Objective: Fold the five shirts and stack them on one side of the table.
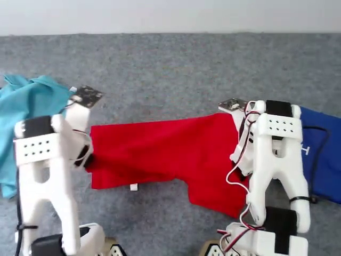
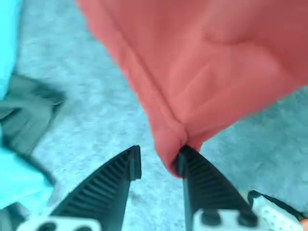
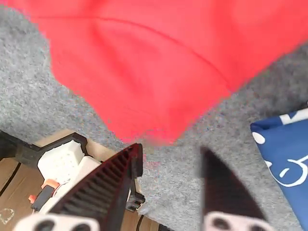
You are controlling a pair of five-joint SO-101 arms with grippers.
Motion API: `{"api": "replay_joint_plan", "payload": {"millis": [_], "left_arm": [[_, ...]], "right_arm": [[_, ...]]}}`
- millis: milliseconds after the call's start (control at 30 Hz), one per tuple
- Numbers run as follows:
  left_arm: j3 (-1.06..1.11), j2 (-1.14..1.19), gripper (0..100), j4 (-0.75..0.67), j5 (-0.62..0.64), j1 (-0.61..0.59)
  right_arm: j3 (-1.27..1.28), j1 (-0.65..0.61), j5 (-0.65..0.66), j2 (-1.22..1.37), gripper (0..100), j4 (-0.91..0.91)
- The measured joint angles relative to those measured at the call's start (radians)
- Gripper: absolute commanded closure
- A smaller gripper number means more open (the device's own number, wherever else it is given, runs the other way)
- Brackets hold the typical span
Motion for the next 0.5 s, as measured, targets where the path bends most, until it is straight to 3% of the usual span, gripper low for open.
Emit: {"api": "replay_joint_plan", "payload": {"millis": [300,500], "left_arm": [[0.012,-0.015,86,-0.040,0.000,-0.035],[0.051,-0.018,85,-0.040,0.000,0.049]], "right_arm": [[0.000,0.006,0.000,0.000,68.9,0.000],[0.000,0.006,0.000,0.000,68.9,0.000]]}}
